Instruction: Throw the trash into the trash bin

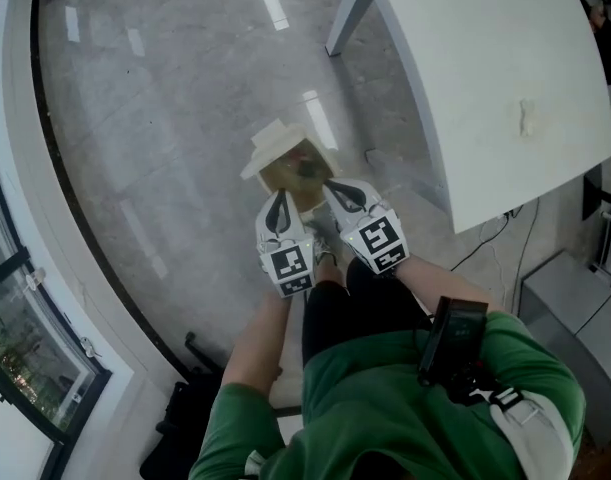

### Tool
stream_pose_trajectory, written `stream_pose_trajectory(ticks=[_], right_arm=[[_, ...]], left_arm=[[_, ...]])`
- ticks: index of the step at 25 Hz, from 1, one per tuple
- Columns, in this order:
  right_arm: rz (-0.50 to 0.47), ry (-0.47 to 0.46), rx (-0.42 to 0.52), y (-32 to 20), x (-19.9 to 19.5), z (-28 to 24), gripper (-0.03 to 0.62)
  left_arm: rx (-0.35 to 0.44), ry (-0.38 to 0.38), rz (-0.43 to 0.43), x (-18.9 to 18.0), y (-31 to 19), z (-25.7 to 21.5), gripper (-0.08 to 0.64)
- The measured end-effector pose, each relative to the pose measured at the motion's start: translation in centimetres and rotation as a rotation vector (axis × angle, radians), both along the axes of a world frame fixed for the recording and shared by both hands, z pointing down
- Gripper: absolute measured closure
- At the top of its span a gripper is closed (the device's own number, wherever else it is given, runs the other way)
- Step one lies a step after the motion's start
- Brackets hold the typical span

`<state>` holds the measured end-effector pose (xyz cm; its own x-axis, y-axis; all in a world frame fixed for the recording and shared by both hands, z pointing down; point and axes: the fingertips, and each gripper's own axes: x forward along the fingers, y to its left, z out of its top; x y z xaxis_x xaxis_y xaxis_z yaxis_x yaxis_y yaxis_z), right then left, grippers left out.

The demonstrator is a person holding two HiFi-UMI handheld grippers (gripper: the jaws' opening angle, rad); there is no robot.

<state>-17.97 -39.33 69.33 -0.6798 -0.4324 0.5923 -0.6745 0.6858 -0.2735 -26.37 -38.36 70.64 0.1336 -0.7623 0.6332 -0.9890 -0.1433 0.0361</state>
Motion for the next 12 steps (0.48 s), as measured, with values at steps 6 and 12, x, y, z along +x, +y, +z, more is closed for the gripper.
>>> stream_pose_trajectory(ticks=[6, 12], right_arm=[[0.005, -0.043, 0.107, -0.5, -0.4, -6.8, 0.589], [0.040, -0.080, 0.175, 0.3, 1.3, -12.5, 0.589]], left_arm=[[0.139, 0.014, 0.026, 0.0, -0.6, -7.8, 0.557], [0.230, 0.030, 0.029, 1.6, 0.6, -14.4, 0.557]])
